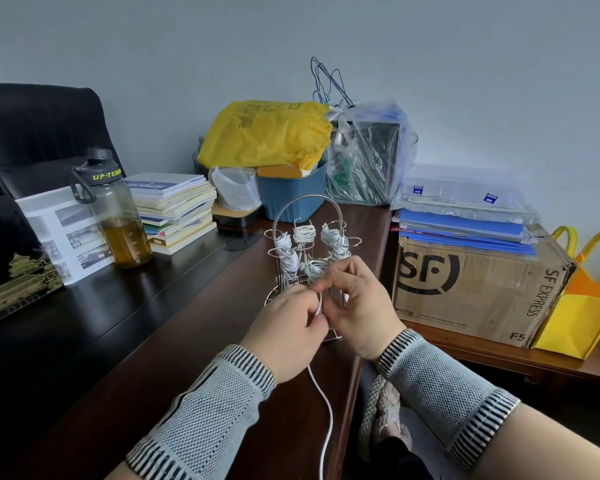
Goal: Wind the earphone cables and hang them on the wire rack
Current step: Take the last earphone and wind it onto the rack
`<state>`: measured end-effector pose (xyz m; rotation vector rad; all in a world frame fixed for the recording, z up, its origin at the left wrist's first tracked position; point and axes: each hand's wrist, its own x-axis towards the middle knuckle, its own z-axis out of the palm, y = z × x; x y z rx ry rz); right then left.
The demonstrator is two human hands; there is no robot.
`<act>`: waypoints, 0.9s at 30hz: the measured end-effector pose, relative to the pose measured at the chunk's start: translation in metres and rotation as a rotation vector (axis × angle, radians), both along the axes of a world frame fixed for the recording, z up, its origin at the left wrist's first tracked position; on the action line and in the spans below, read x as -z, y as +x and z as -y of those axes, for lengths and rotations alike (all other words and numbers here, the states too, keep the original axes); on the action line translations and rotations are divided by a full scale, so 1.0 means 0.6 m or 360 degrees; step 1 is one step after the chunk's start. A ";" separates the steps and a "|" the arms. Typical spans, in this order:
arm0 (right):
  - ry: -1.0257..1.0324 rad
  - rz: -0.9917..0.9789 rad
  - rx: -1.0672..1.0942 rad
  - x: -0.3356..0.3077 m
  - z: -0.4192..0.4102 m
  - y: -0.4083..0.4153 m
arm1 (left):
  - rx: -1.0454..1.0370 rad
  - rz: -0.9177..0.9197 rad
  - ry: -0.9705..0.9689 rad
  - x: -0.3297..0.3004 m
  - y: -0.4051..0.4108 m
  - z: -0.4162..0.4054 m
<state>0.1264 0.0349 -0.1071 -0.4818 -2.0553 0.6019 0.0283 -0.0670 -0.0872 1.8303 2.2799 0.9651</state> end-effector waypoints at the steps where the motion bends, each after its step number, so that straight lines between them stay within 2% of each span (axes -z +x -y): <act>1: -0.0027 -0.0030 0.0019 0.003 -0.003 0.000 | -0.0007 0.0008 0.0005 -0.005 -0.004 0.002; 4: -0.0147 -0.0073 0.0006 0.006 -0.003 0.003 | -0.0053 0.0132 0.0041 -0.024 -0.019 0.009; 8: -0.0359 -0.0151 0.0023 -0.002 -0.001 0.007 | -0.0006 0.0646 0.0175 -0.049 -0.027 0.015; 13: -0.0946 -0.0471 -0.0049 -0.010 -0.001 0.000 | -0.0034 0.0868 0.0329 -0.048 -0.024 -0.003; 18: -0.1208 -0.0568 0.0039 -0.012 -0.015 -0.012 | -0.0260 0.1094 0.0512 -0.039 -0.021 -0.028; 22: -0.1207 -0.0519 0.0187 -0.020 -0.028 -0.020 | -0.0478 0.1038 0.0574 -0.035 -0.012 -0.040; 27: -0.1165 -0.0392 0.0323 -0.034 -0.034 -0.031 | -0.0638 0.0603 0.0477 -0.017 -0.011 -0.063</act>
